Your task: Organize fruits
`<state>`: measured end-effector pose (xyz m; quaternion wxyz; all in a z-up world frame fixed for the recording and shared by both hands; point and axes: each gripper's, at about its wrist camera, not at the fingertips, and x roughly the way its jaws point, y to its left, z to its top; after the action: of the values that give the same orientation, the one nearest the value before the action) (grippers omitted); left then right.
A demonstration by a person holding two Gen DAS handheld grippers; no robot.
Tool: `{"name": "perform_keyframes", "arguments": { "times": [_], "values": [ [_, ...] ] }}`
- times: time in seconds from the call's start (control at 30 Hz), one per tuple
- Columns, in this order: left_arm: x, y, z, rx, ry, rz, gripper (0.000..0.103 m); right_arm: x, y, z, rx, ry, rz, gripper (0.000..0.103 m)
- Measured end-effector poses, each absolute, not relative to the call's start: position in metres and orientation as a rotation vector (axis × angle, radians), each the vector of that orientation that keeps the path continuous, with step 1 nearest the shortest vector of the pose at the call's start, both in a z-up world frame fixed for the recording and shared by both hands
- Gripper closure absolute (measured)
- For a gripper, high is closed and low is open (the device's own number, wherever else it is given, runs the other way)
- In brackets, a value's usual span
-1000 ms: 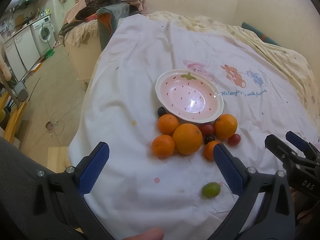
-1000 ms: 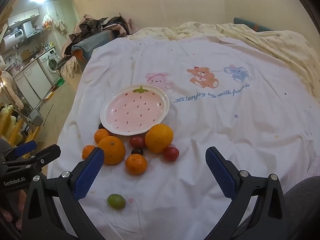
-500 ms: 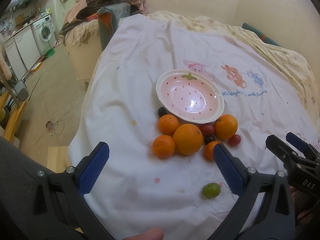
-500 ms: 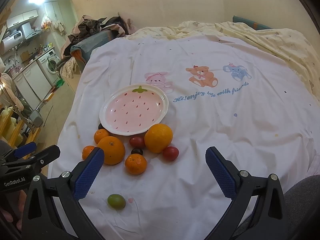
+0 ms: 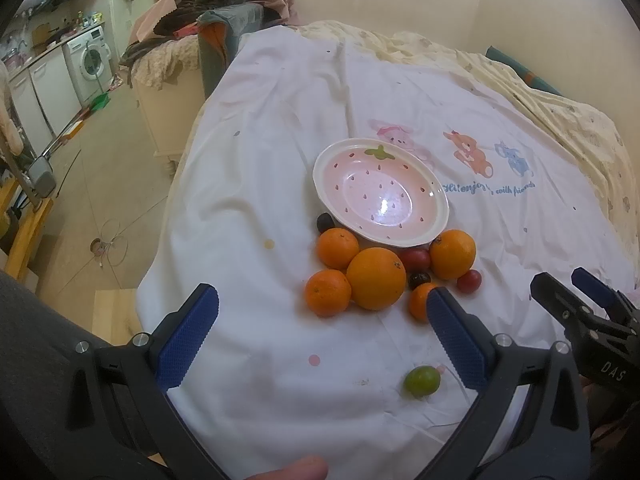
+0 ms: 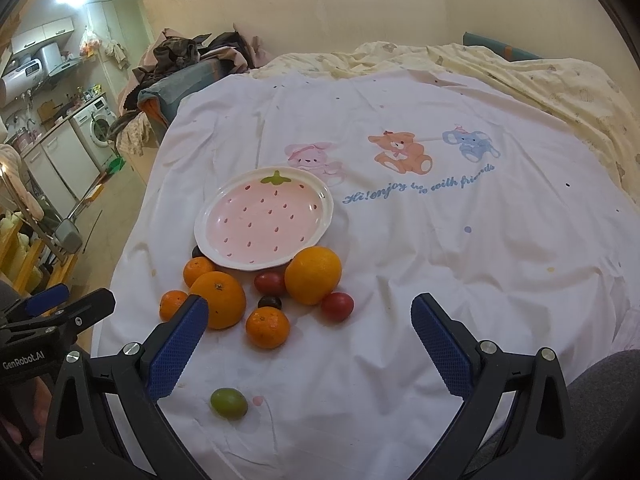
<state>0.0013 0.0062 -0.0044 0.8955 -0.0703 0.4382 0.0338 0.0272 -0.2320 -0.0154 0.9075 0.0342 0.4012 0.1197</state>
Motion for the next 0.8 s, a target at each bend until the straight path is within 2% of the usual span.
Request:
{"name": "perform_keyframes", "arguments": {
  "times": [0.8],
  "values": [
    [0.0005, 0.0094, -0.0040, -0.150, 0.909, 0.075, 0.001, 0.0273, -0.2327, -0.0156, 0.072, 0.828, 0.247, 0.000]
  ]
}}
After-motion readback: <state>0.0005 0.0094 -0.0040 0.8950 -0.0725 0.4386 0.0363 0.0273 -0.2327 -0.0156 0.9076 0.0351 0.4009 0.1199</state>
